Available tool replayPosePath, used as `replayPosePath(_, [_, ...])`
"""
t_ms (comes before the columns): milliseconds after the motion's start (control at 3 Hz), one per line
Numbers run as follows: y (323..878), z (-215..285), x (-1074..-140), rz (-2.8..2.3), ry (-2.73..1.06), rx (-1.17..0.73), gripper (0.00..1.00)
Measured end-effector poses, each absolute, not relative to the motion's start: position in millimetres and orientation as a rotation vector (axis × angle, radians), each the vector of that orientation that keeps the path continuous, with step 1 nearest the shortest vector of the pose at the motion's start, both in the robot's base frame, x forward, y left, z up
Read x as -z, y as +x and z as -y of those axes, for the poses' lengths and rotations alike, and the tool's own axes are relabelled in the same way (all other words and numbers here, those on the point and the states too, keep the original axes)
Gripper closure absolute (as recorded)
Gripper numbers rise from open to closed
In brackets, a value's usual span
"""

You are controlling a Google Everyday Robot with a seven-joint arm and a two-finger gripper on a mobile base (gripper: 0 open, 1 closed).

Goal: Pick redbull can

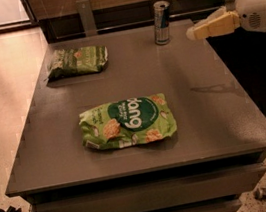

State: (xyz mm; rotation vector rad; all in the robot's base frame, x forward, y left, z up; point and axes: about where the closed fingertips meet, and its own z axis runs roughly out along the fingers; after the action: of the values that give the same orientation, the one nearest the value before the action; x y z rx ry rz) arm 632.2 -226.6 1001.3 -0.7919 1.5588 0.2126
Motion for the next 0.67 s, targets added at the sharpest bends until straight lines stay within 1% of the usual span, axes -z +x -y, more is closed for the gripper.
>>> replayPosePath(333, [632,227,-1001,-1.559,-0.792,-0.213,0.00])
replayPosePath(667, [655,222,-986,-1.584,-0.778,-0.232,0.00])
